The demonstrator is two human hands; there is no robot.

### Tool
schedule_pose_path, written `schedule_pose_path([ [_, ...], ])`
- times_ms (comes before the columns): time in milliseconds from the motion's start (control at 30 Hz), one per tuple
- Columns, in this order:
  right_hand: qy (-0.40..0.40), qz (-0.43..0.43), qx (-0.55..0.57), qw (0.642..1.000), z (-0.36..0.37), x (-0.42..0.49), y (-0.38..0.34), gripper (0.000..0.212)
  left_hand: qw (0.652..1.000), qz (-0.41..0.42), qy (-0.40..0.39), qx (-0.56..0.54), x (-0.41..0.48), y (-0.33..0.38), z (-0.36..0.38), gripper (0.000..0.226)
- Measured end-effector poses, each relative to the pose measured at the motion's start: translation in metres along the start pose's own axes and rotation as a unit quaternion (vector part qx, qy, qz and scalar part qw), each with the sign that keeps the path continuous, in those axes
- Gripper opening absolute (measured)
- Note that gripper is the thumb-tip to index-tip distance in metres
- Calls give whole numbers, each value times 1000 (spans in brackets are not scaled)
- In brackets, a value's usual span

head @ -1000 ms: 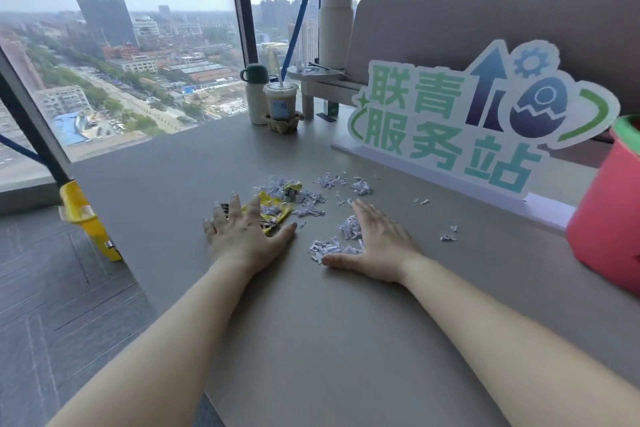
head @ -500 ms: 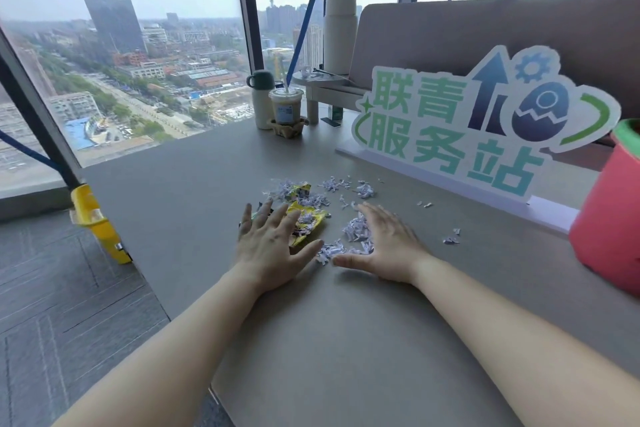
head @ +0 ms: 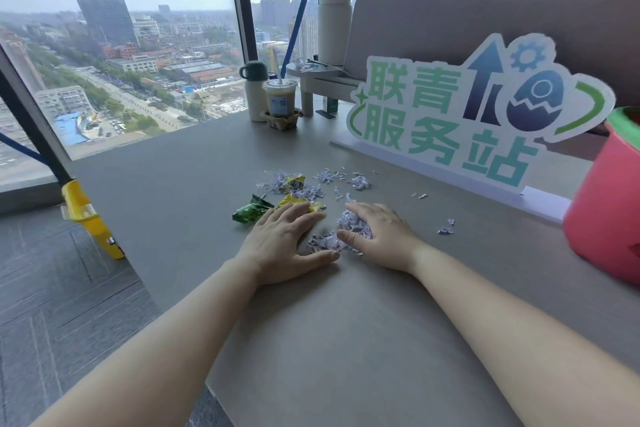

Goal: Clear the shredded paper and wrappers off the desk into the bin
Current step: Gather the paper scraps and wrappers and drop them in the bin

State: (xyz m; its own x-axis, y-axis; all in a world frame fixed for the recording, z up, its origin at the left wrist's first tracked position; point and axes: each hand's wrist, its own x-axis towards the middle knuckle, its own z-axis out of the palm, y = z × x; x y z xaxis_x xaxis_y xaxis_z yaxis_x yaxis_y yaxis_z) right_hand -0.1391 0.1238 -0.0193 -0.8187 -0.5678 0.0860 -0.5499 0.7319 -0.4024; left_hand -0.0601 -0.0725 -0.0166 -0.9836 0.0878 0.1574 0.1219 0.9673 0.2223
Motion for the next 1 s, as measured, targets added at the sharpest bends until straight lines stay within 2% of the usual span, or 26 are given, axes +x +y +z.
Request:
schedule_pose_path([
  [167, 6, 2, 1, 1000, -2, 0, 3, 63, 999, -11, 26, -19, 3, 9, 4, 77],
  [267, -7, -15, -14, 1000, -4, 0, 7, 68, 999, -17, 31, -35, 7, 12, 9, 62],
  [467, -1, -17, -30, 999, -2, 2, 13, 80, 998, -10, 38, -48, 16, 16, 14, 53],
  [667, 49, -29, 8, 998, -3, -3, 10, 41, 996, -3, 65, -65, 17, 21, 14, 45],
  [833, 58, -30, 34, 997, -5, -8, 5, 34, 991, -9, 93, -94, 18, 23, 16, 41],
  [1000, 75, -40, 49, 995, -6, -12, 3, 17, 988, -4, 106, -112, 19, 23, 18, 28],
])
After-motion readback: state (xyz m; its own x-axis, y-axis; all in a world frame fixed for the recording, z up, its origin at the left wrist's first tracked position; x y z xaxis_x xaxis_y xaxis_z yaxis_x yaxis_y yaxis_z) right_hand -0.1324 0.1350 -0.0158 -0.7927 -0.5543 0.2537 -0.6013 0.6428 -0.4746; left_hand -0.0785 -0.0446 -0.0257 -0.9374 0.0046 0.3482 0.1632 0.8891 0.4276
